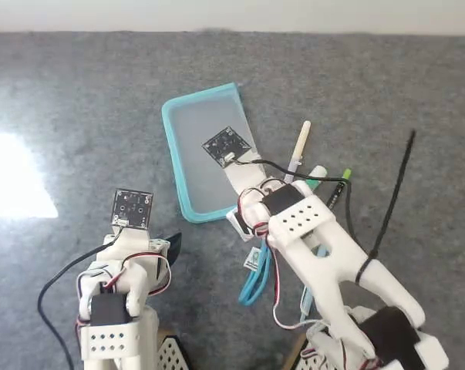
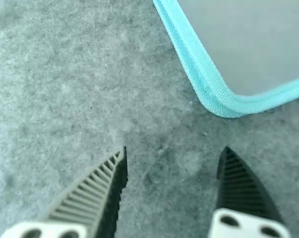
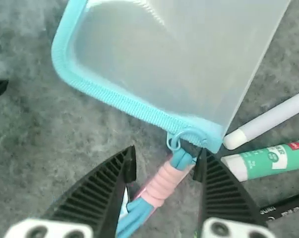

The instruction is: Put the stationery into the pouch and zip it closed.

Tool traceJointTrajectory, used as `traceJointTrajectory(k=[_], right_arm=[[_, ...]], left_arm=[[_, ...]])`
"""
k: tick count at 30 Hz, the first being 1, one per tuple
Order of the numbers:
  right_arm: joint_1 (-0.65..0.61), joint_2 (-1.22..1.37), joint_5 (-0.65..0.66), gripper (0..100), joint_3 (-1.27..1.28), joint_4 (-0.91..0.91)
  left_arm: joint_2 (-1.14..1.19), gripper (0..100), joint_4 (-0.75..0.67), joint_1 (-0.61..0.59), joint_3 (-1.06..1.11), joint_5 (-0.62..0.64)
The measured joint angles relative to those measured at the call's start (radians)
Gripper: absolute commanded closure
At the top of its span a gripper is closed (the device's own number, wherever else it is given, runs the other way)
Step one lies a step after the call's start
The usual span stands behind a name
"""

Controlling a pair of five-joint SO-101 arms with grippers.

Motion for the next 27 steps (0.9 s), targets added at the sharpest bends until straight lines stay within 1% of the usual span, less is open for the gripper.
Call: traceJointTrajectory(k=[6,12,18,22,27], right_arm=[[0.000,0.057,-0.026,78.9,0.000,-0.009],[-0.005,0.055,-0.029,78.9,0.000,-0.006],[-0.003,0.026,-0.029,78.9,0.002,0.057],[0.028,0.012,-0.029,78.9,0.018,0.060],[0.026,0.012,-0.029,78.9,0.023,0.060]], left_arm=[[0.000,72,0.000,0.000,0.000,0.000],[0.000,72,0.000,0.000,0.000,0.000],[0.000,72,0.000,0.000,0.000,0.000],[0.000,72,0.000,0.000,0.000,0.000],[0.000,72,0.000,0.000,0.000,0.000]])
